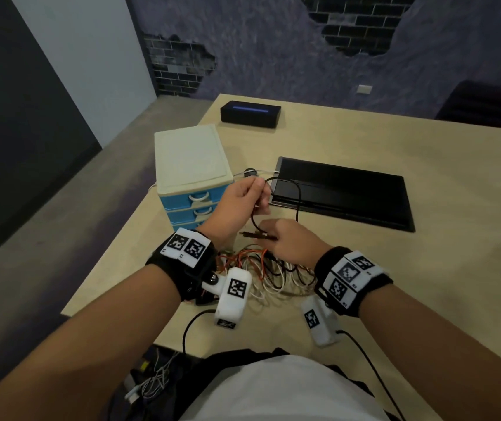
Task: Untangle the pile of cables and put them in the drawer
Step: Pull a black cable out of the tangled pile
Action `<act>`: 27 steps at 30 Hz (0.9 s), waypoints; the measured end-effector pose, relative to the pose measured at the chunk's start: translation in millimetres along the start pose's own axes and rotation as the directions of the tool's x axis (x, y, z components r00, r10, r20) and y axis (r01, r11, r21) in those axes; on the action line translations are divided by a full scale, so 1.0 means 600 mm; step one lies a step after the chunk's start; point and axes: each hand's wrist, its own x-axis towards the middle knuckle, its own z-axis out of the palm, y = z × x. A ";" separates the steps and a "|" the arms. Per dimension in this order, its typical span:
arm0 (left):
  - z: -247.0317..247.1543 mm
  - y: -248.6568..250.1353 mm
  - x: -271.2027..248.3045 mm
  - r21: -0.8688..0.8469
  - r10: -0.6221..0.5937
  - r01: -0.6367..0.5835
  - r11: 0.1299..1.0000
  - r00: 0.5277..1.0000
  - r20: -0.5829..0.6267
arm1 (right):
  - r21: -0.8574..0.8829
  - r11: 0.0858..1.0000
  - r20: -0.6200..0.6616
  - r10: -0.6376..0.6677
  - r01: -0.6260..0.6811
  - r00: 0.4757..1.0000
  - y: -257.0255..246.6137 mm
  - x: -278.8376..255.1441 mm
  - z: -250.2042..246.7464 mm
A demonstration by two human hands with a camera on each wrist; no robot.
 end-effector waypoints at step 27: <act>-0.004 -0.140 -0.065 0.609 -0.325 0.014 0.793 0.856 0.403 | 0.406 0.904 -0.654 0.185 0.134 0.734 0.031 -0.011 -0.107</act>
